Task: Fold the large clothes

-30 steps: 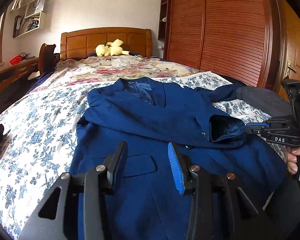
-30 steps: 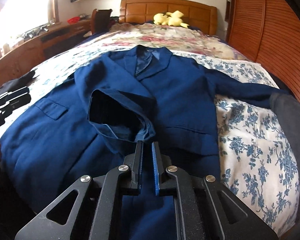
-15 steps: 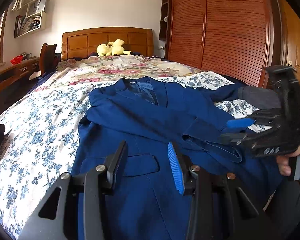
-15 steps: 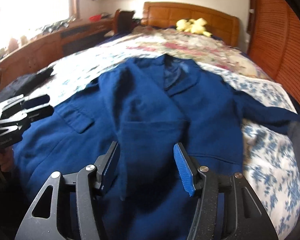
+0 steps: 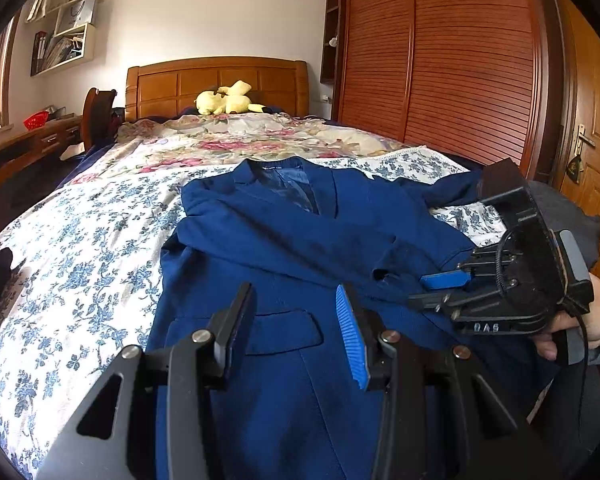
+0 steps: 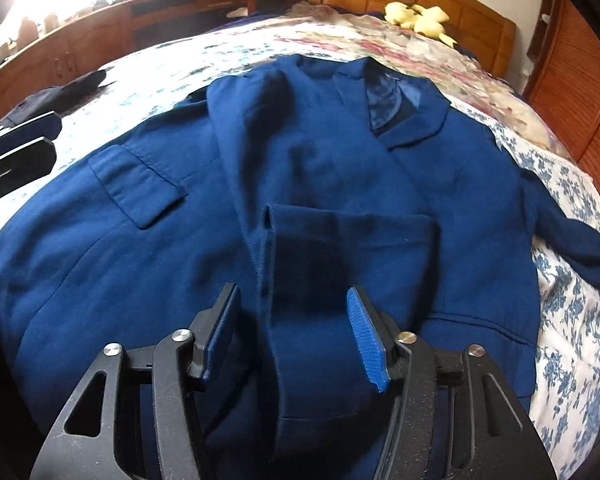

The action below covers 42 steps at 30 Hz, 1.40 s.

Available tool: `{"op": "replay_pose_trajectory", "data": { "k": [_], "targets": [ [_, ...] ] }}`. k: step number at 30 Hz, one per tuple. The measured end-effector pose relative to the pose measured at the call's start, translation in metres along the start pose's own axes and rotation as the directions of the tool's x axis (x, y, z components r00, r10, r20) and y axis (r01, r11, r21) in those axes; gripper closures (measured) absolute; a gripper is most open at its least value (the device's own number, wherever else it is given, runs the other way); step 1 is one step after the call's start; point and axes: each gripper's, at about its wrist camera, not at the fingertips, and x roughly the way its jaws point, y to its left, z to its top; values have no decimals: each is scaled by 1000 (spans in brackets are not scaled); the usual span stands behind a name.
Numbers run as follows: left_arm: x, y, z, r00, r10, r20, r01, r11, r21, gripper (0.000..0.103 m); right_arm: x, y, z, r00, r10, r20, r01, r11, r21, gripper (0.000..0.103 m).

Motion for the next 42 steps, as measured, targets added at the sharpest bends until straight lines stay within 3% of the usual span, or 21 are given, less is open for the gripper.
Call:
{"op": "replay_pose_trajectory", "data": {
  "k": [3,5,13,19,27,32,35,37,39,42],
  "targets": [
    [1,-1,0,1000,-1,-2,1,1000,3,63,-8,-8,-3,1000,13,21,-13,1000,8,91],
    [1,-2,1,1000,-3,-4,3,1000,4,63,-19,-13,-4,998,4,59,-5,1000,17,96],
    [5,-8,1,1000,-10,-8,10,1000,13,63,-65,-44,-6,978,-51,203,29,994,110,97],
    [7,-13,1,1000,-20,-11,20,1000,14,63,-83,-67,-20,973,-97,209,62,984,165,97],
    [18,-23,9,999,-48,1,48,999,6,63,-78,-84,-49,975,-179,133,156,974,165,96],
    [29,-31,15,998,-67,13,67,998,-3,63,-85,-108,-58,970,-206,132,177,964,201,91],
    [35,-34,18,997,-81,12,81,997,-11,63,-91,-129,-56,961,-239,140,205,954,218,79],
    [39,-36,20,996,-87,7,87,996,-12,63,-93,-144,-53,957,-249,149,211,949,232,62],
    [40,-39,20,996,-92,9,93,996,-6,63,-92,-160,-49,952,-267,152,224,942,250,52],
    [40,-42,21,996,-91,18,91,996,9,54,-84,-187,-43,945,-293,143,247,931,269,51]
  ]
}}
